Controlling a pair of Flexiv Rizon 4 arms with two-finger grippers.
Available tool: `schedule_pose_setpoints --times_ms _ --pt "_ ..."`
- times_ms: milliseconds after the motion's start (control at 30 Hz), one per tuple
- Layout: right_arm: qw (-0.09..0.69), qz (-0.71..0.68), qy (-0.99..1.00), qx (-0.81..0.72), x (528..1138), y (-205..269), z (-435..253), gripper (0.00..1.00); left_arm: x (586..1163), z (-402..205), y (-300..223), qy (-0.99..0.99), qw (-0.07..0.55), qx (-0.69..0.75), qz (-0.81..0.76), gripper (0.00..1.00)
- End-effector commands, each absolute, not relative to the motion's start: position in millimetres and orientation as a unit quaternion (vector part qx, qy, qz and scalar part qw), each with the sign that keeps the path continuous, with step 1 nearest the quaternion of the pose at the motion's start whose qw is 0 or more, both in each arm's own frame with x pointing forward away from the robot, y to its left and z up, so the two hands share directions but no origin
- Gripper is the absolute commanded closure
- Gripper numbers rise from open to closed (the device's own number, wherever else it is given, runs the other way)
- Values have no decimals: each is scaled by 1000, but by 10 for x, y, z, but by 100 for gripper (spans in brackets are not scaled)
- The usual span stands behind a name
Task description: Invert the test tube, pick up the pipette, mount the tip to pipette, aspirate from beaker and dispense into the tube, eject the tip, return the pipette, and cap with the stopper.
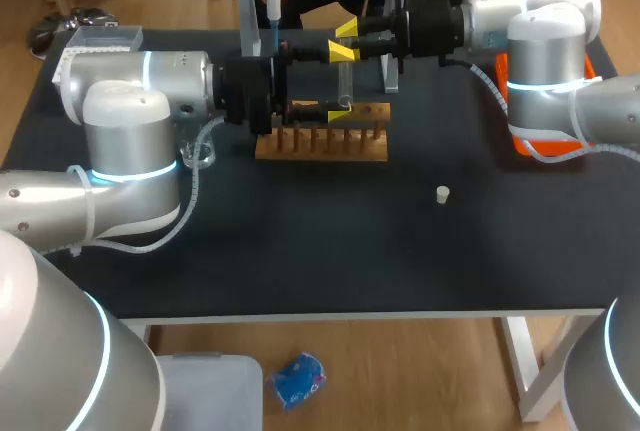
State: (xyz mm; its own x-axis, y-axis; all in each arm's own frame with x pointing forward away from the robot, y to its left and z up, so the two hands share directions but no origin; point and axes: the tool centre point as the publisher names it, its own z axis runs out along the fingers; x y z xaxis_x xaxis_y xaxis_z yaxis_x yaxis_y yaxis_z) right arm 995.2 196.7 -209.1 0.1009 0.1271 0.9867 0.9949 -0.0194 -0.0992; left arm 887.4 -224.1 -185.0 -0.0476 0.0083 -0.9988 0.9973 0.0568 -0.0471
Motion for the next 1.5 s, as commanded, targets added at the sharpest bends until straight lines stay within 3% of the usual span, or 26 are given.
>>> schedule_pose_setpoints --times_ms 33,67,133,167,200,267,300,367,433,500,600,700,767,867,1000,1067,1100,1133,1167,1500 --pt "488 -444 -503 -559 9953 1961 -2086 100 8886 -1854 -2253 528 504 475 -492 0" --pt "488 -444 -503 -559 9953 1961 -2086 100 8889 -1854 -2253 527 504 475 -492 0" --pt "488 -444 -503 -559 9953 1961 -2086 100 8895 -1857 -2255 527 505 474 -492 32" --pt "488 -444 -503 -559 9953 1961 -2086 100 8899 -1858 -2260 527 505 474 -492 40" --pt "488 -444 -503 -559 9953 1961 -2086 100 8901 -1861 -2262 527 504 475 -492 43" --pt "488 -444 -503 -559 9953 1961 -2086 100 8902 -1862 -2262 526 504 476 -493 60" --pt "488 -444 -503 -559 9953 1961 -2086 100 8903 -1862 -2263 526 504 476 -493 62" --pt "488 -444 -503 -559 9953 1961 -2086 100 8906 -1865 -2267 526 503 477 -494 63" --pt "488 -444 -503 -559 9953 1961 -2086 100 8908 -1870 -2271 526 501 478 -494 57" --pt "488 -444 -503 -559 9953 1961 -2086 100 8908 -1871 -2280 525 500 481 -494 65" --pt "488 -444 -503 -559 9953 1961 -2086 100 8905 -1866 -2293 523 498 483 -494 67" --pt "488 -444 -503 -559 9953 1961 -2086 100 8904 -1865 -2309 521 495 488 -496 56" --pt "488 -444 -503 -559 9953 1961 -2086 100 8900 -1863 -2322 519 493 491 -497 60" --pt "488 -444 -503 -559 9953 1961 -2086 100 8896 -1862 -2336 514 489 496 -500 52" --pt "488 -444 -503 -559 9953 1961 -2086 100 8894 -1868 -2340 514 487 497 -502 58" --pt "488 -444 -503 -559 9953 1961 -2086 100 8895 -1869 -2341 514 486 497 -502 73" --pt "488 -444 -503 -559 9953 1961 -2086 100 8895 -1870 -2341 514 486 497 -502 75" --pt "488 -444 -503 -559 9953 1961 -2086 100 8896 -1870 -2341 514 486 497 -502 93" --pt "488 -444 -503 -559 9953 1961 -2086 100 8896 -1871 -2341 514 486 497 -502 100" --pt "488 -444 -503 -559 9953 1961 -2086 100 8897 -1877 -2336 510 488 499 -503 100"
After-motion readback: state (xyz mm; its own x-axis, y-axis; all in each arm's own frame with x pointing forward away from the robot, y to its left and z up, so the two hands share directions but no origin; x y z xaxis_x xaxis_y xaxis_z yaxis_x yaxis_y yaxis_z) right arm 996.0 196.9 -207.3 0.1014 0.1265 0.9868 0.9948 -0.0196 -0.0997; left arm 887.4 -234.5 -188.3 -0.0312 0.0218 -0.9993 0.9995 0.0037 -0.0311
